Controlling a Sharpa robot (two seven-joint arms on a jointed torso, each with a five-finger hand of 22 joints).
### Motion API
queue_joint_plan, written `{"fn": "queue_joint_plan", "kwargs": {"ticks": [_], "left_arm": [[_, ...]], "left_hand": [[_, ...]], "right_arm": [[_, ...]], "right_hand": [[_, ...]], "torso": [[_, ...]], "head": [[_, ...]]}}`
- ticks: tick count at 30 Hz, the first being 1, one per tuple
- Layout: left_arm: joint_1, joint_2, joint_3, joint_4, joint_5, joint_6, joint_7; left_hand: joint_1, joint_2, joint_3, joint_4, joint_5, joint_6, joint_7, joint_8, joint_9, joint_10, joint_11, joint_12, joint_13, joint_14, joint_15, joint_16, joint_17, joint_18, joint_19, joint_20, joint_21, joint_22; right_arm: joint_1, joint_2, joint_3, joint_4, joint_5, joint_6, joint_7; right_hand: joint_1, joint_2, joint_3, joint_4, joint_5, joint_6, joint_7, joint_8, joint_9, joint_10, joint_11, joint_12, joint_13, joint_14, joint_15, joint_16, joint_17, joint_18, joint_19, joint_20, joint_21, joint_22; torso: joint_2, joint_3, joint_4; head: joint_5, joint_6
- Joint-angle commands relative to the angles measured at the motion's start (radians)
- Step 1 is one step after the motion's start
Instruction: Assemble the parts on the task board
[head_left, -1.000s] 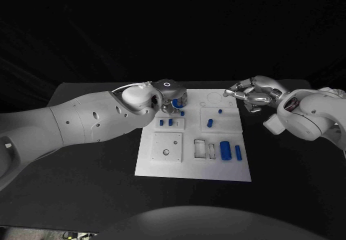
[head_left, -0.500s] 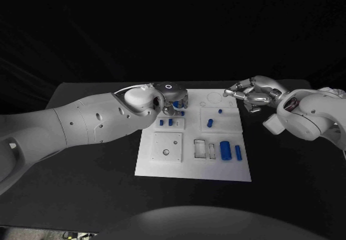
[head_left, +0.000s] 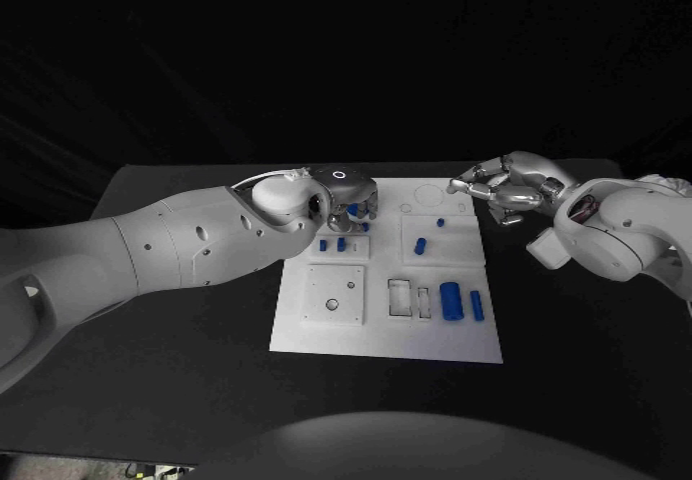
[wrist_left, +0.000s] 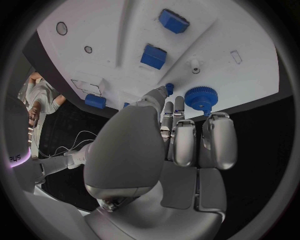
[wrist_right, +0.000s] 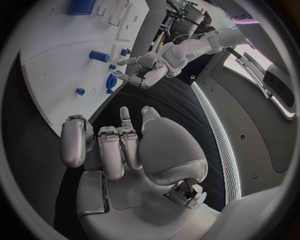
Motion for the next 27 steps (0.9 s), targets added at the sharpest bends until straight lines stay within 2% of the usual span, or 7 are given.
{"fn": "queue_joint_plan", "kwargs": {"ticks": [1,6,12,18,27], "left_arm": [[0.000,0.004,0.001,-0.003,0.005,0.021,0.005],[-0.003,0.010,0.001,-0.015,0.004,0.022,0.005],[-0.014,0.017,0.001,-0.027,0.004,0.015,0.011],[-0.028,0.025,0.004,-0.040,0.003,-0.029,0.031],[-0.033,0.026,0.005,-0.051,0.005,-0.070,0.054]], "left_hand": [[0.000,0.013,0.006,-0.003,0.005,0.008,0.000,0.005,-0.001,0.004,0.000,0.006,-0.002,0.045,0.000,-0.009,-0.006,0.006,0.016,-0.001,-0.010,0.185],[0.002,0.015,0.009,-0.006,0.008,0.014,0.001,0.007,0.000,0.005,0.000,0.006,-0.002,0.043,-0.001,-0.015,-0.015,0.007,0.014,-0.002,-0.014,0.184],[0.006,0.018,0.013,-0.011,0.018,0.023,0.003,0.011,0.000,0.007,-0.002,0.006,-0.003,0.043,-0.002,-0.016,-0.016,0.007,0.015,-0.002,-0.014,0.184],[0.018,0.025,0.026,-0.028,0.047,0.054,0.011,0.024,0.003,0.023,-0.007,0.013,-0.002,0.045,-0.004,-0.013,-0.015,0.006,0.016,-0.004,-0.013,0.185],[0.026,0.040,0.037,-0.042,0.057,0.081,0.009,0.035,0.006,0.041,-0.014,0.021,0.000,0.044,-0.008,-0.019,-0.025,0.007,0.016,-0.008,-0.017,0.185]], "right_arm": [[-0.001,0.001,0.000,0.000,-0.003,0.011,0.008],[-0.001,0.002,0.000,-0.001,-0.001,0.011,0.008],[-0.001,0.001,0.000,0.000,-0.001,0.011,0.008],[-0.001,0.000,0.000,0.000,0.000,0.012,0.008],[-0.001,0.000,0.000,0.000,0.002,0.013,0.008]], "right_hand": [[0.009,-0.001,-0.001,0.003,0.005,0.005,-0.001,-0.007,0.001,0.115,0.000,-0.004,0.261,0.104,0.006,0.003,0.264,0.006,-0.001,0.001,-0.002,0.174],[0.010,-0.001,-0.001,0.003,0.005,0.005,-0.001,-0.007,0.001,0.115,0.000,-0.004,0.261,0.104,0.006,0.003,0.264,0.007,-0.002,0.001,-0.004,0.173],[0.010,-0.001,-0.001,0.004,0.006,0.005,-0.001,-0.007,0.001,0.115,0.000,-0.004,0.261,0.104,0.006,0.003,0.264,0.007,-0.003,0.001,-0.004,0.173],[0.010,-0.001,-0.001,0.004,0.006,0.006,-0.001,-0.007,0.001,0.115,0.000,-0.004,0.261,0.104,0.006,0.003,0.264,0.007,-0.004,0.001,-0.006,0.173],[0.010,-0.001,-0.001,0.004,0.006,0.006,-0.001,-0.007,0.001,0.115,0.000,-0.004,0.261,0.104,0.006,0.003,0.264,0.007,-0.004,0.001,-0.006,0.173]], "torso": [[0.000,-0.0001,-0.0007],[0.002,-0.0005,-0.0001],[0.002,-0.0003,-0.0004],[0.001,-0.0007,0.0000],[-0.001,0.0005,0.0005]], "head": [[-0.001,0.000],[-0.004,0.000],[-0.007,0.000],[-0.009,0.000],[-0.009,0.000]]}}
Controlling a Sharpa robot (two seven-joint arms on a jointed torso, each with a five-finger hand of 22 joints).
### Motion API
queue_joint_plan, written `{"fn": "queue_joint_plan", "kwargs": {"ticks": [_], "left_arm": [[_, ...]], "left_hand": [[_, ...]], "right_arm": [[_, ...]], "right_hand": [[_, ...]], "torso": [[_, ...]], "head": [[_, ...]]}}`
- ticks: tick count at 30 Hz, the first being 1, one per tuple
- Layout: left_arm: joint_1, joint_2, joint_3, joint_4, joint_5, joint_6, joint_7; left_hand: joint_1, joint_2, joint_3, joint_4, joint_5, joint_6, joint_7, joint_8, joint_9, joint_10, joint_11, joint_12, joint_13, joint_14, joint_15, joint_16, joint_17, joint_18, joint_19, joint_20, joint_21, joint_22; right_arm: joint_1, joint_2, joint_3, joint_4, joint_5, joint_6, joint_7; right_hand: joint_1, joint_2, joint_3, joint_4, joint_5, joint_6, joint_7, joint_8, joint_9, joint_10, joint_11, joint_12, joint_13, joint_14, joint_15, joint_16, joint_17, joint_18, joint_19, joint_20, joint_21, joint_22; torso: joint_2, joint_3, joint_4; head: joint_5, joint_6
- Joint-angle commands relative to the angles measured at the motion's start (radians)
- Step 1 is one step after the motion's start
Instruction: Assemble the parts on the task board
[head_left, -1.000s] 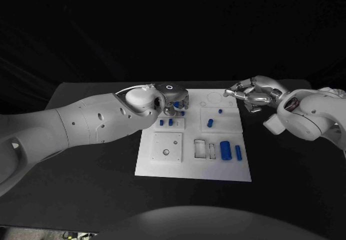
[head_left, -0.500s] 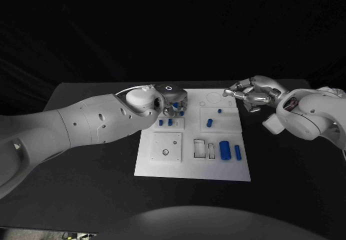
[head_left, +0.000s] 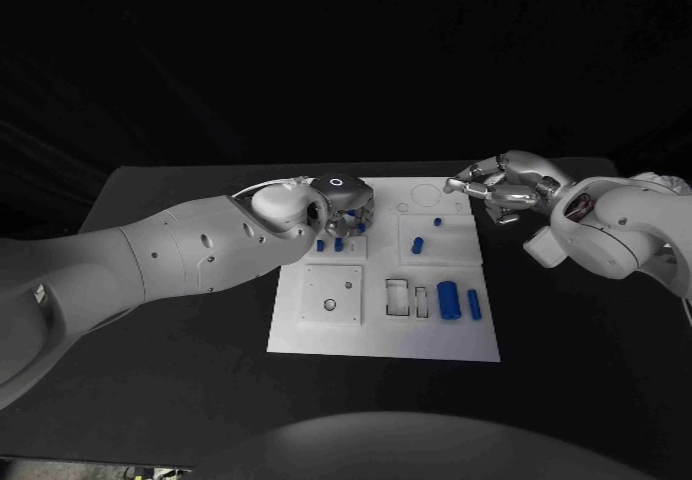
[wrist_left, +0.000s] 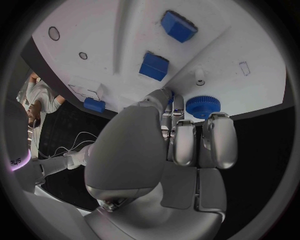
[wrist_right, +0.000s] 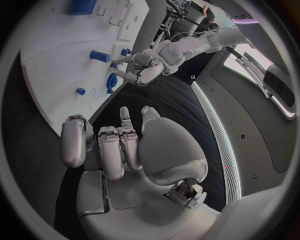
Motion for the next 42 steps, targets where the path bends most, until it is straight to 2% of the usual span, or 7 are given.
{"fn": "queue_joint_plan", "kwargs": {"ticks": [1,10,15,21,27,31,42], "left_arm": [[-0.001,0.002,0.001,-0.003,0.004,-0.049,0.032],[-0.002,-0.014,0.004,0.007,0.017,-0.095,0.045],[0.003,-0.045,0.017,0.040,0.033,-0.086,0.047],[0.051,-0.127,0.027,0.126,0.055,-0.014,0.024],[0.076,-0.203,0.024,0.193,0.074,0.029,0.003],[0.077,-0.227,0.018,0.209,0.091,0.040,-0.002],[0.070,-0.238,0.013,0.211,0.107,0.030,-0.003]], "left_hand": [[0.001,0.017,0.005,-0.011,0.006,0.018,0.001,0.011,0.003,0.017,-0.004,0.010,0.003,0.043,-0.009,-0.010,-0.010,0.007,0.016,-0.008,-0.007,0.185],[0.007,0.029,0.008,-0.032,0.001,0.061,0.010,0.029,0.009,0.040,-0.007,0.018,0.005,0.044,-0.010,-0.013,-0.016,0.006,0.017,-0.012,-0.007,0.186],[0.004,0.027,0.006,-0.036,-0.010,0.067,0.013,0.030,0.009,0.047,-0.007,0.018,0.003,0.044,-0.002,-0.016,-0.022,0.007,0.016,-0.007,-0.012,0.185],[0.003,0.023,0.008,-0.040,-0.033,0.063,0.017,0.022,0.005,0.049,-0.002,0.010,-0.002,0.040,0.001,-0.027,-0.039,0.009,0.012,-0.003,-0.025,0.182],[-0.004,0.020,0.008,-0.037,-0.058,0.046,0.015,0.007,-0.003,0.049,-0.002,0.000,-0.008,0.040,-0.010,-0.026,-0.039,0.010,0.011,-0.008,-0.026,0.183],[-0.006,0.017,0.008,-0.035,-0.062,0.036,0.018,-0.001,-0.007,0.047,0.000,-0.005,-0.011,0.039,-0.009,-0.028,-0.043,0.010,0.011,-0.009,-0.028,0.182],[-0.006,0.014,0.009,-0.034,-0.067,0.027,0.020,-0.007,-0.011,0.042,0.002,-0.011,-0.014,0.039,-0.008,-0.029,-0.045,0.010,0.010,-0.009,-0.030,0.182]], "right_arm": [[-0.001,0.000,0.000,0.000,0.001,0.013,0.008],[-0.002,0.001,0.000,-0.002,0.002,0.014,0.007],[-0.002,-0.001,0.000,-0.001,0.002,0.015,0.005],[-0.003,-0.006,0.000,0.003,0.002,0.016,-0.001],[-0.003,-0.006,0.000,0.002,0.002,0.013,0.000],[-0.004,-0.005,0.000,0.000,0.002,0.014,0.001],[-0.009,-0.005,0.000,-0.001,0.002,0.013,0.007]], "right_hand": [[0.010,-0.001,-0.001,0.004,0.006,0.006,-0.001,-0.007,0.001,0.113,0.002,-0.003,0.260,0.104,0.006,0.003,0.263,0.007,-0.004,0.001,-0.006,0.173],[0.010,0.000,-0.001,0.004,0.006,0.006,-0.001,-0.007,0.001,0.113,0.003,-0.003,0.260,0.104,0.007,0.003,0.263,0.008,-0.007,0.001,-0.009,0.172],[0.010,0.000,-0.001,0.005,0.006,0.006,-0.001,-0.007,0.002,0.113,0.003,-0.003,0.260,0.104,0.007,0.003,0.263,0.009,-0.011,0.001,-0.012,0.170],[0.010,0.000,0.000,0.005,0.006,0.006,-0.001,-0.007,0.002,0.113,0.003,-0.003,0.260,0.104,0.007,0.003,0.263,0.010,-0.012,0.001,-0.014,0.170],[0.010,0.000,-0.001,0.005,0.006,0.007,-0.001,-0.006,0.002,0.113,0.003,-0.003,0.260,0.104,0.007,0.003,0.263,0.010,-0.013,0.001,-0.015,0.169],[0.010,0.000,-0.001,0.005,0.006,0.007,-0.001,-0.007,0.002,0.113,0.003,-0.003,0.260,0.104,0.007,0.003,0.263,0.010,-0.014,0.001,-0.015,0.169],[0.011,-0.002,-0.001,0.005,0.006,0.006,-0.001,-0.007,0.001,0.113,0.003,-0.003,0.260,0.104,0.007,0.003,0.263,0.011,-0.016,0.001,-0.018,0.168]], "torso": [[-0.001,0.0006,0.0007],[-0.001,-0.0003,0.0006],[-0.002,0.0003,0.0007],[-0.004,0.0028,0.0010],[-0.008,0.0062,0.0050],[-0.009,0.0061,0.0108],[-0.008,0.0058,0.0100]], "head": [[0.000,0.000],[-0.002,0.000],[-0.005,0.000],[-0.002,0.000],[-0.002,0.000],[-0.007,0.000],[-0.002,0.000]]}}
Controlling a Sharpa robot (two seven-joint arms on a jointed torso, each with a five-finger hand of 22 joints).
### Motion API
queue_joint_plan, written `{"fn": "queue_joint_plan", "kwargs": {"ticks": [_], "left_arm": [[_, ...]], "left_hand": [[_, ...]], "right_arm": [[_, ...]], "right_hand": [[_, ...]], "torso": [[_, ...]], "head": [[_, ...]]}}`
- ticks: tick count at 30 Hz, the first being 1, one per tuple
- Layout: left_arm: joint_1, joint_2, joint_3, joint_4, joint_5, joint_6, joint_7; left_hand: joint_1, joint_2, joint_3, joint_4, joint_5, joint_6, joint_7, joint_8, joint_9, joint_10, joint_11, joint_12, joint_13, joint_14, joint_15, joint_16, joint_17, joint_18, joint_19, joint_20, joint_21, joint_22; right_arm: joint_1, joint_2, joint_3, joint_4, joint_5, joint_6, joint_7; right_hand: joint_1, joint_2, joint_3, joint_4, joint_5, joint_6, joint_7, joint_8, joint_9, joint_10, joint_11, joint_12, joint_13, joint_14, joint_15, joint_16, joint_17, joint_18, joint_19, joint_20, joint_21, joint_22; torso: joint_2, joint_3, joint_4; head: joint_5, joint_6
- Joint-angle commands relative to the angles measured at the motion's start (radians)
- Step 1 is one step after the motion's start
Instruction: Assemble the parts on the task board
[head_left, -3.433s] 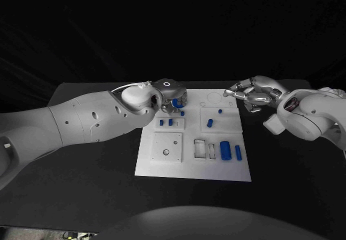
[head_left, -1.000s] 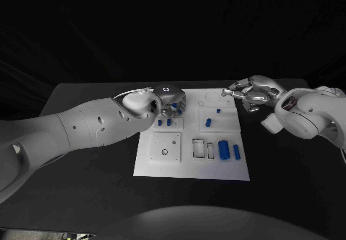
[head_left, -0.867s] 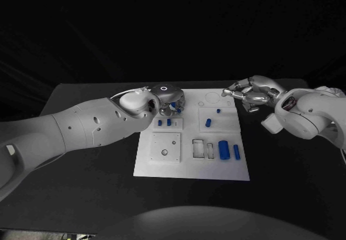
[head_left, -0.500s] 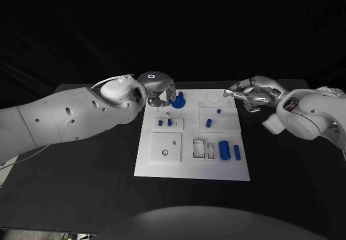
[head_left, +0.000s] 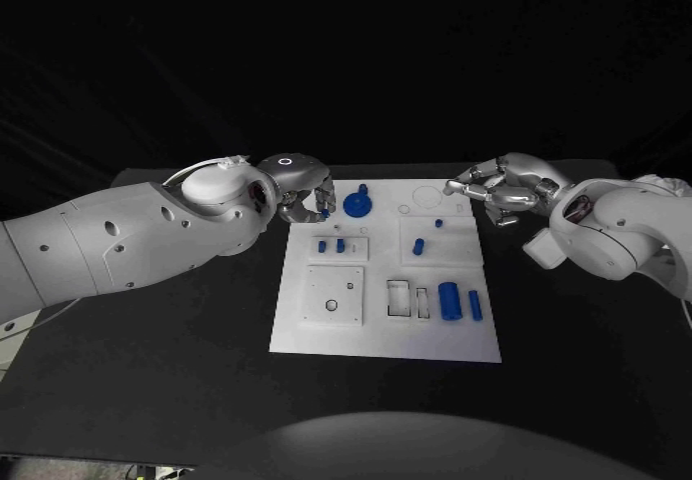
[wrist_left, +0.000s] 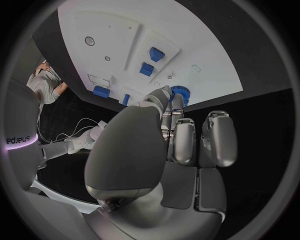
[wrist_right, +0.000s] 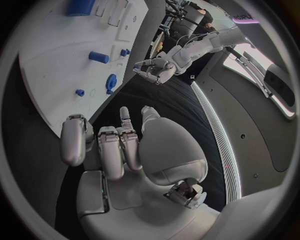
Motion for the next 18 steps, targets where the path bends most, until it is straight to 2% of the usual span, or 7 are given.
{"fn": "queue_joint_plan", "kwargs": {"ticks": [1,4,8,12,18], "left_arm": [[-0.002,0.006,0.000,-0.004,0.020,0.013,-0.005],[-0.007,0.011,0.000,-0.010,0.020,0.007,-0.003],[-0.016,0.022,0.000,-0.025,0.015,-0.004,0.003],[-0.023,0.032,0.000,-0.039,0.013,-0.008,0.007],[-0.037,0.050,0.000,-0.065,0.007,-0.017,0.015]], "left_hand": [[-0.003,-0.005,0.001,0.002,-0.004,-0.006,0.000,-0.006,-0.001,-0.001,0.004,-0.005,-0.002,0.035,-0.004,-0.006,-0.001,0.010,0.014,-0.005,-0.006,0.182],[-0.002,-0.004,0.002,0.001,-0.004,-0.006,0.000,-0.007,-0.001,0.000,0.004,-0.005,-0.002,0.035,-0.004,-0.006,-0.002,0.010,0.014,-0.005,-0.005,0.182],[0.003,-0.004,0.005,-0.001,-0.002,-0.009,0.000,-0.009,-0.003,0.006,0.003,-0.003,-0.001,0.035,-0.003,-0.006,-0.002,0.010,0.014,-0.004,-0.006,0.182],[0.003,-0.005,0.005,-0.001,-0.002,-0.011,0.000,-0.011,-0.004,0.007,0.004,-0.003,-0.001,0.035,-0.003,-0.007,-0.003,0.010,0.014,-0.004,-0.007,0.182],[0.005,-0.005,0.007,-0.002,0.000,-0.014,0.000,-0.013,-0.006,0.008,0.004,-0.004,-0.001,0.033,-0.003,-0.010,-0.009,0.011,0.012,-0.004,-0.012,0.181]], "right_arm": [[-0.002,0.000,0.000,0.001,-0.002,0.012,0.009],[-0.003,0.000,0.000,0.001,-0.002,0.011,0.009],[-0.004,-0.001,0.000,0.002,-0.002,0.012,0.009],[-0.004,-0.001,0.000,0.002,-0.002,0.013,0.009],[-0.004,-0.001,0.000,0.002,-0.002,0.013,0.009]], "right_hand": [[0.009,-0.003,-0.001,0.005,0.006,0.006,-0.001,-0.003,0.001,0.110,-0.001,-0.007,0.260,0.104,0.007,0.003,0.263,0.011,-0.009,0.001,-0.006,0.169],[0.009,-0.003,-0.001,0.005,0.006,0.006,-0.001,-0.003,0.001,0.110,-0.001,-0.007,0.260,0.104,0.007,0.003,0.263,0.011,-0.009,0.001,-0.006,0.169],[0.009,-0.003,-0.001,0.005,0.006,0.006,-0.001,-0.003,0.001,0.110,-0.001,-0.007,0.260,0.104,0.007,0.003,0.263,0.011,-0.009,0.001,-0.006,0.169],[0.009,-0.003,-0.001,0.005,0.006,0.006,-0.001,-0.003,0.001,0.110,-0.001,-0.007,0.260,0.104,0.007,0.003,0.263,0.011,-0.009,0.001,-0.006,0.169],[0.009,-0.003,-0.001,0.005,0.006,0.006,-0.001,-0.003,0.001,0.110,-0.001,-0.007,0.260,0.104,0.007,0.003,0.263,0.011,-0.009,0.001,-0.006,0.169]], "torso": [[0.000,0.0010,-0.0002],[0.001,0.0021,-0.0007],[0.001,0.0013,0.0000],[0.001,0.0014,-0.0025],[0.001,0.0009,-0.0021]], "head": [[0.004,0.000],[0.005,0.000],[0.002,0.000],[0.006,0.000],[0.005,0.000]]}}
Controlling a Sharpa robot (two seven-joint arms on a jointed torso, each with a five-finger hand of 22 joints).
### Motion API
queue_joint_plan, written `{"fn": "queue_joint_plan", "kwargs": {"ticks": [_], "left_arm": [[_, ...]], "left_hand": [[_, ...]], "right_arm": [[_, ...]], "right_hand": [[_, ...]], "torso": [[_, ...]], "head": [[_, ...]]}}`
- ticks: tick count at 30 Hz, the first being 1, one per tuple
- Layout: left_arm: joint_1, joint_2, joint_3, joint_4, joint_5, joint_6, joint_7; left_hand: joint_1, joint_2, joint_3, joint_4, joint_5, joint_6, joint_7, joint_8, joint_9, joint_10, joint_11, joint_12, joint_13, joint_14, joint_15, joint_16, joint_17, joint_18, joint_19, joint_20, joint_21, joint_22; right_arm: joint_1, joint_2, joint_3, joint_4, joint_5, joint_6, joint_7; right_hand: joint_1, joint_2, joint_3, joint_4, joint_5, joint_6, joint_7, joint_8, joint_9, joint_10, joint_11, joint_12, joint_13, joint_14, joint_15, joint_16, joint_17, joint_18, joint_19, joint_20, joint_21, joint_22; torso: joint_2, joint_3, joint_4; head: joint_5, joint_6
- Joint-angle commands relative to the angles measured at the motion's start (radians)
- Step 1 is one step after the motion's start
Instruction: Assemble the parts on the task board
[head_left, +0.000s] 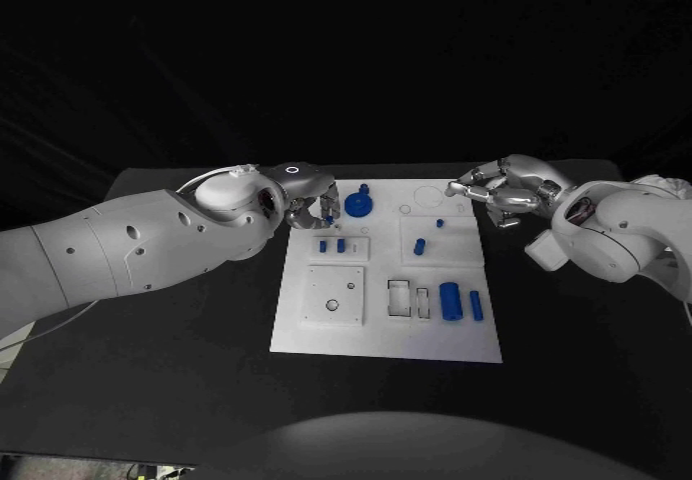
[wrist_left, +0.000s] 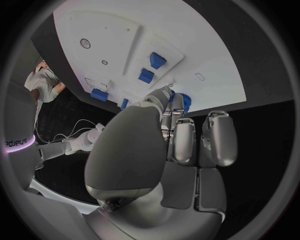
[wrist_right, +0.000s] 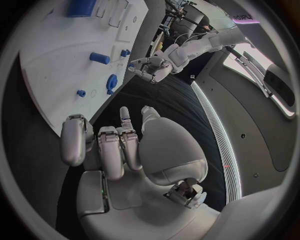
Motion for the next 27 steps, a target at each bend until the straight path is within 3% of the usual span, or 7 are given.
{"fn": "queue_joint_plan", "kwargs": {"ticks": [1,10,27], "left_arm": [[-0.007,0.011,0.000,-0.013,-0.004,-0.017,0.015],[-0.017,0.030,0.001,-0.039,-0.007,-0.039,0.019],[-0.024,0.062,0.001,-0.079,-0.009,-0.006,0.009]], "left_hand": [[0.005,-0.005,0.006,-0.002,0.001,-0.008,0.000,-0.007,-0.002,0.005,0.000,-0.004,-0.001,0.033,-0.003,-0.006,-0.002,0.011,0.012,-0.004,-0.004,0.181],[0.005,-0.005,0.008,-0.002,0.003,-0.012,0.000,-0.010,-0.003,0.007,-0.001,-0.004,-0.001,0.032,-0.002,-0.006,-0.003,0.011,0.012,-0.003,-0.004,0.181],[0.010,-0.005,0.013,-0.007,0.008,-0.021,0.000,-0.017,-0.008,0.004,0.000,-0.008,-0.002,0.029,-0.002,-0.012,-0.013,0.012,0.009,-0.003,-0.012,0.180]], "right_arm": [[-0.001,0.000,0.000,0.001,-0.002,0.013,0.009],[-0.001,0.000,0.000,0.001,-0.002,0.012,0.010],[-0.002,0.004,0.000,-0.001,-0.002,0.013,0.011]], "right_hand": [[0.009,-0.003,-0.001,0.005,0.006,0.006,-0.001,-0.003,0.001,0.110,-0.001,-0.004,0.261,0.104,0.007,0.003,0.263,0.011,-0.009,0.001,-0.006,0.168],[0.010,-0.003,-0.001,0.005,0.007,0.005,-0.001,-0.004,0.001,0.110,-0.001,-0.004,0.261,0.104,0.007,0.003,0.263,0.011,-0.009,0.001,-0.007,0.168],[0.011,-0.003,0.000,0.006,0.007,0.005,-0.001,-0.004,0.001,0.110,-0.001,-0.004,0.261,0.104,0.007,0.003,0.263,0.011,-0.009,0.001,-0.007,0.168]], "torso": [[0.000,-0.0008,-0.0007],[-0.001,-0.0004,-0.0008],[0.000,-0.0008,-0.0009]], "head": [[0.000,0.000],[-0.004,0.000],[-0.004,0.000]]}}
